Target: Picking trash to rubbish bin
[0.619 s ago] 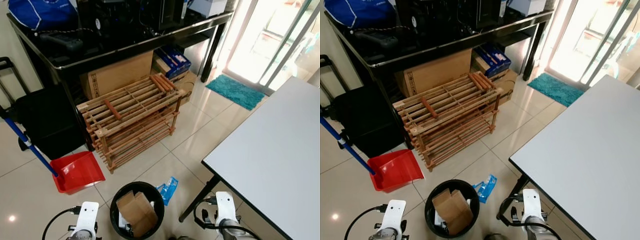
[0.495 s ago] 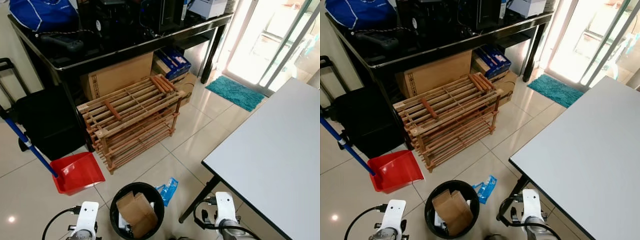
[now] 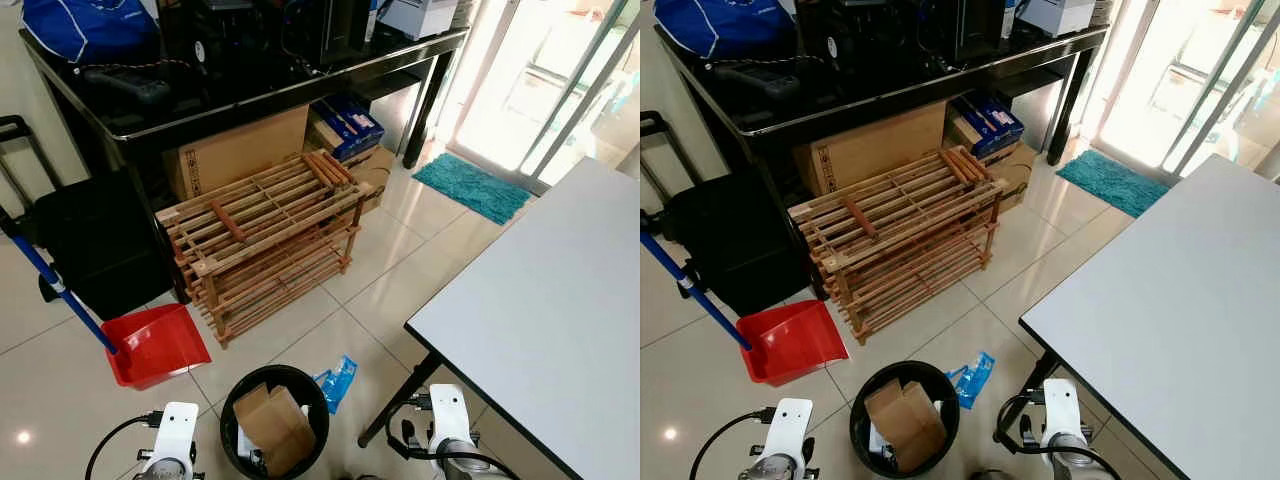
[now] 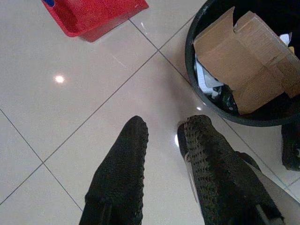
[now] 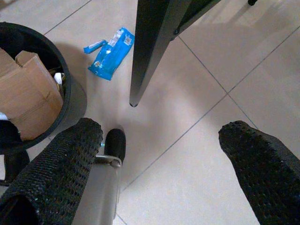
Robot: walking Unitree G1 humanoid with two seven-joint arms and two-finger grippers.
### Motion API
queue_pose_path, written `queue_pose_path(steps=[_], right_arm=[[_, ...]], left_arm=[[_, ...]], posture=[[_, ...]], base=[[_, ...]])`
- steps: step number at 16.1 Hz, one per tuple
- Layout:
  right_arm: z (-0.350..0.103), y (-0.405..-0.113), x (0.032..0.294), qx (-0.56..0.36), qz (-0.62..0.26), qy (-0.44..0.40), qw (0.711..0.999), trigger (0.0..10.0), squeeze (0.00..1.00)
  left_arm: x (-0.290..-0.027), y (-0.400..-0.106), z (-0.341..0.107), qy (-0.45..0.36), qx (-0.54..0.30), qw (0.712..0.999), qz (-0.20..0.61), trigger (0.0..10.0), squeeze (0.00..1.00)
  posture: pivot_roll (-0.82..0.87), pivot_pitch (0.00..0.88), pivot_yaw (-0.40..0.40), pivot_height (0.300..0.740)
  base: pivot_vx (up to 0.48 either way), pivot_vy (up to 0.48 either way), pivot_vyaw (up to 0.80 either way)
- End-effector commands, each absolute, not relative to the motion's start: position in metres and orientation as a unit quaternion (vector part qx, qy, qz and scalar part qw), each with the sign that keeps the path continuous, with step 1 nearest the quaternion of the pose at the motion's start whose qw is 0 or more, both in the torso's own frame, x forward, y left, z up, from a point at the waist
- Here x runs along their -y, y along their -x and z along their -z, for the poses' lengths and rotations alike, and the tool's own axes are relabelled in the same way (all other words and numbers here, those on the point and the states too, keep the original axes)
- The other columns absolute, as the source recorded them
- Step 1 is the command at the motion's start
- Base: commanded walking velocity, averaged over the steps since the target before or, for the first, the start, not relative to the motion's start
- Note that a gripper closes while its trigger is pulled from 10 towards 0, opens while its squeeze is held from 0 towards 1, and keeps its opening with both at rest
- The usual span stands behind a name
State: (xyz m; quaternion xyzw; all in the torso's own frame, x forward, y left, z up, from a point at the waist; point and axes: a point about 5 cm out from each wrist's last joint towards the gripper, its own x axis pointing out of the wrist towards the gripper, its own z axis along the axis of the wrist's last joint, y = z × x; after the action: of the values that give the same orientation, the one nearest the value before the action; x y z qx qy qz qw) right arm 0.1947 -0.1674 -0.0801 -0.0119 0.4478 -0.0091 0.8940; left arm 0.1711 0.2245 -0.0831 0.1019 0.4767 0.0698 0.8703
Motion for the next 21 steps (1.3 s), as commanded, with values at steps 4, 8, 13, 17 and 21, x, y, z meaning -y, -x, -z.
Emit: queue_pose_path(steps=[4, 8, 13, 17, 21], right_arm=[[0.0832, -0.1886, 0.1688, -0.456, 0.009, 0.012, 0.89, 10.0, 0.0], [0.0833, -0.1885, 0.1683, -0.456, 0.011, 0.009, 0.89, 10.0, 0.0], [0.0834, -0.1884, 0.1688, -0.457, 0.014, 0.006, 0.889, 10.0, 0.0], [0.0836, -0.188, 0.1689, -0.457, 0.017, 0.003, 0.889, 10.0, 0.0], [0.0837, -0.1879, 0.1681, -0.457, 0.014, 0.003, 0.889, 10.0, 0.0]], left_arm=[[-0.2223, -0.1683, 0.0847, -0.095, -0.477, 0.871, -0.072, 10.0, 0.0], [-0.2227, -0.1686, 0.0844, -0.092, -0.475, 0.872, -0.074, 10.0, 0.0], [-0.2231, -0.1692, 0.0841, -0.089, -0.474, 0.872, -0.081, 10.0, 0.0], [-0.2229, -0.1691, 0.0842, -0.087, -0.474, 0.872, -0.082, 10.0, 0.0], [-0.2231, -0.1691, 0.0842, -0.087, -0.475, 0.872, -0.082, 10.0, 0.0]], posture=[[0.02, 0.026, -0.074, 0.74], [0.02, 0.044, -0.074, 0.74], [0.02, 0.058, -0.073, 0.74], [0.02, 0.066, -0.073, 0.74], [0.02, 0.072, -0.073, 0.74]], base=[[0.0, 0.0, 0.0], [-0.12, 0.0, 0.0], [-0.243, 0.0, 0.0], [-0.242, 0.0, 0.0], [-0.243, 0.0, 0.0]])
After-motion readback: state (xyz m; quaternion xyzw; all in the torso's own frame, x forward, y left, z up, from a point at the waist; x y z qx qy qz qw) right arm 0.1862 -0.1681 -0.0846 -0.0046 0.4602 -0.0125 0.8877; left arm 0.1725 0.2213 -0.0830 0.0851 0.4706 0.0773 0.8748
